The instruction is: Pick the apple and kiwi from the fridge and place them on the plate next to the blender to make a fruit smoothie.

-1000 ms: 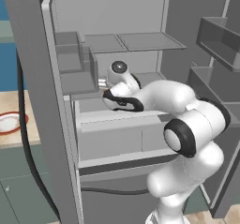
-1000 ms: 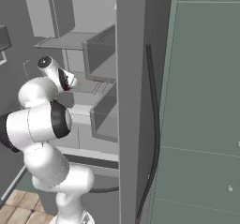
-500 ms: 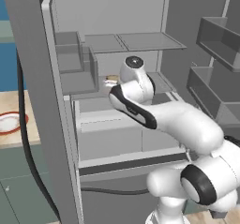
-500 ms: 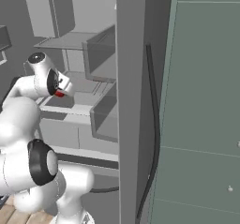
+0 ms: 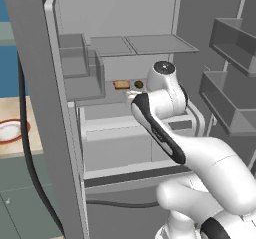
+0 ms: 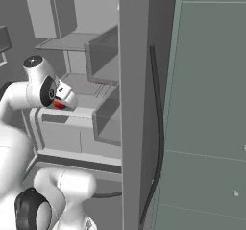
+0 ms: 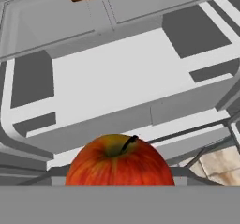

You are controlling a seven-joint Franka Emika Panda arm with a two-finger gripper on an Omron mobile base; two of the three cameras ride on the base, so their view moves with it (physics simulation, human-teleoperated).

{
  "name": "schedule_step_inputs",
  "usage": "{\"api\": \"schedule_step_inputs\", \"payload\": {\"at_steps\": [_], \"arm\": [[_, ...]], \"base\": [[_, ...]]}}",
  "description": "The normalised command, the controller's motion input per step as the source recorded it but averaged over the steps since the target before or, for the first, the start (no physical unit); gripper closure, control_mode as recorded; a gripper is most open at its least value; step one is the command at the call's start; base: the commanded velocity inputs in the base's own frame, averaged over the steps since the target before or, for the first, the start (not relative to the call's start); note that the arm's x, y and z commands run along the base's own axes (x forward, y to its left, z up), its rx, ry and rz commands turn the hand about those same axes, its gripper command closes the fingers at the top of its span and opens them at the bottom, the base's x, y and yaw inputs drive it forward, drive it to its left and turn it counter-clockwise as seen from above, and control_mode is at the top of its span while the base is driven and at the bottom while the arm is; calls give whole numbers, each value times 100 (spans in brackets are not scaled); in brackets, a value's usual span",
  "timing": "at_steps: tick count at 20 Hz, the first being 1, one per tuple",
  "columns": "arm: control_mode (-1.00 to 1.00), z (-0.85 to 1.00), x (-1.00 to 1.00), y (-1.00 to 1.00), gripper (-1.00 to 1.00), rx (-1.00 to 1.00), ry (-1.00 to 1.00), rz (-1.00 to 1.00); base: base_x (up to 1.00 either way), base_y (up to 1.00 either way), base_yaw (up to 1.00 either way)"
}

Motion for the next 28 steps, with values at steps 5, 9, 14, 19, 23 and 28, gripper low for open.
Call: {"api": "schedule_step_inputs", "payload": {"at_steps": [5,9,14,19,23,28], "arm": [[-100,0,-57,-61,100,0,7,0],[-100,-1,-39,-66,100,0,10,0],[100,-23,-24,-13,100,-1,9,0],[100,0,0,0,100,0,0,0],[100,0,0,0,100,0,0,0],[100,0,0,0,100,0,0,0]], "base": [[0,0,0],[0,0,0],[-17,0,0],[-100,1,0],[-100,21,-1],[-91,40,0]]}}
